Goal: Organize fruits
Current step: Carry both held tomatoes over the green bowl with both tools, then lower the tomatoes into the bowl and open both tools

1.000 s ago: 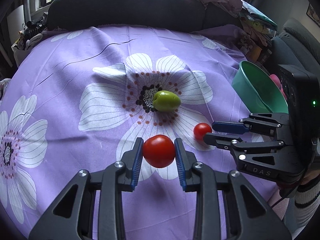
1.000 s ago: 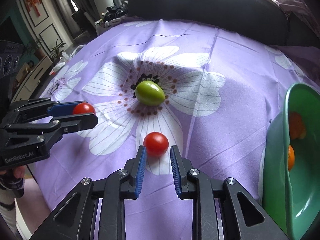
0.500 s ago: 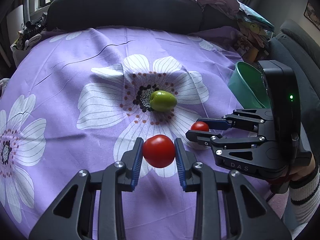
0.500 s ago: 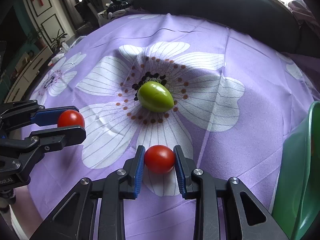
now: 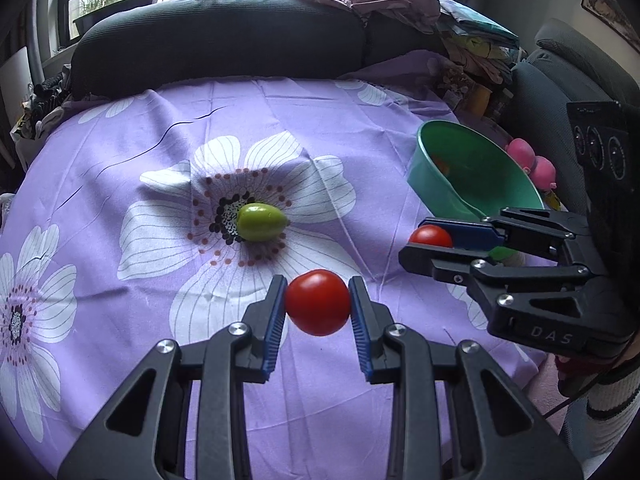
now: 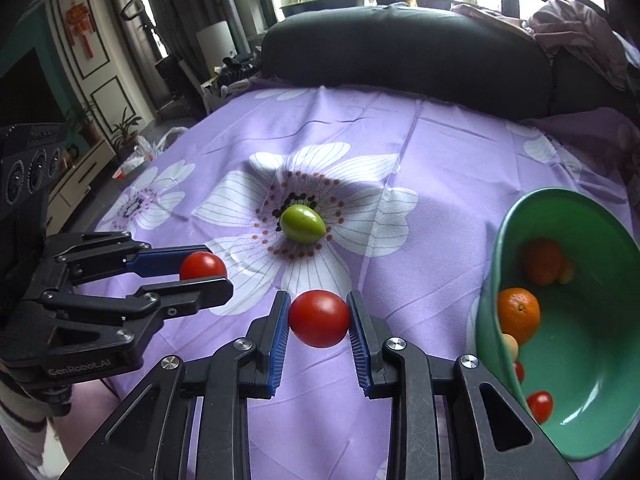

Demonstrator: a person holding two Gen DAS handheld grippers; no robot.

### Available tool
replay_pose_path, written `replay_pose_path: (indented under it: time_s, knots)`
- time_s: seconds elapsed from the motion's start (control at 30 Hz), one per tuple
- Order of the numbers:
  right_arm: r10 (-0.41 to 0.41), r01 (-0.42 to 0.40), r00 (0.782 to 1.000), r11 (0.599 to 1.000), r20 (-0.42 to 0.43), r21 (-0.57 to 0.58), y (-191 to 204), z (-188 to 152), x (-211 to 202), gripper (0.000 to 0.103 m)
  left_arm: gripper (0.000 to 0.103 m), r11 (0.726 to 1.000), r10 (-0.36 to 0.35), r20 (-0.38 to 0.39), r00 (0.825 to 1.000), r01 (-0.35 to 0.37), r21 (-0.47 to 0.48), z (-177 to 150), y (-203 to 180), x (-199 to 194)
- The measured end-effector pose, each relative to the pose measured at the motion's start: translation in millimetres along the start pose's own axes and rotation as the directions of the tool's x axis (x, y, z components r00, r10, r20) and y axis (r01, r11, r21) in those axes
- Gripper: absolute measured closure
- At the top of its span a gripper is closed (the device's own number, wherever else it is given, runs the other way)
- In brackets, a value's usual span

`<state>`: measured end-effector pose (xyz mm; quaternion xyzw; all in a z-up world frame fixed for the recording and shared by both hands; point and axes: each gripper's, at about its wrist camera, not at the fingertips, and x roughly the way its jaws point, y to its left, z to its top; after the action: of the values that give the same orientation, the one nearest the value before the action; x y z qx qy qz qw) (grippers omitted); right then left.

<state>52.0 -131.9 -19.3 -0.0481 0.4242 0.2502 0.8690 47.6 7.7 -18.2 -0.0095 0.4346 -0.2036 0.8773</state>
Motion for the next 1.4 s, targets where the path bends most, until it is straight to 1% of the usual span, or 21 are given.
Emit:
replay_pose_path:
  time_s: [0.3, 0.57, 0.77, 1.13, 1.4]
  knots:
    - [-0.044, 0.038, 0.994, 0.997, 0.099, 0.065, -23.2, -9.5, -43.6, 0.073, 0.072, 0.998, -0.028, 0.027, 0.999, 0.027, 0.06, 17.6, -41.3, 0.5]
    - [-0.098, 0.078, 0.986, 0.987, 0.138, 0.139, -54.3, -23.4, -67.9, 0.073, 0.072, 0.99, -0.071, 0.034, 0.997, 0.066, 0.124, 38.3, -81.5, 10.7]
    - [-0.132, 0.101, 0.978, 0.977, 0.161, 0.186, -75.3, -31.0, -80.7, 0.073, 0.072, 0.982, -0.093, 0.028, 0.995, 0.087, 0.167, 51.8, -104.2, 22.7]
    - [-0.185, 0.139, 0.968, 0.957, 0.168, 0.254, -108.9, -40.7, -91.3, 0.073, 0.072, 0.968, -0.114, 0.002, 0.994, 0.11, 0.227, 67.6, -137.0, 51.7]
    - [-0.217, 0.17, 0.965, 0.946, 0.149, 0.275, -126.1, -42.8, -89.7, 0.073, 0.072, 0.96, -0.101, -0.018, 0.995, 0.103, 0.259, 71.6, -149.3, 72.5]
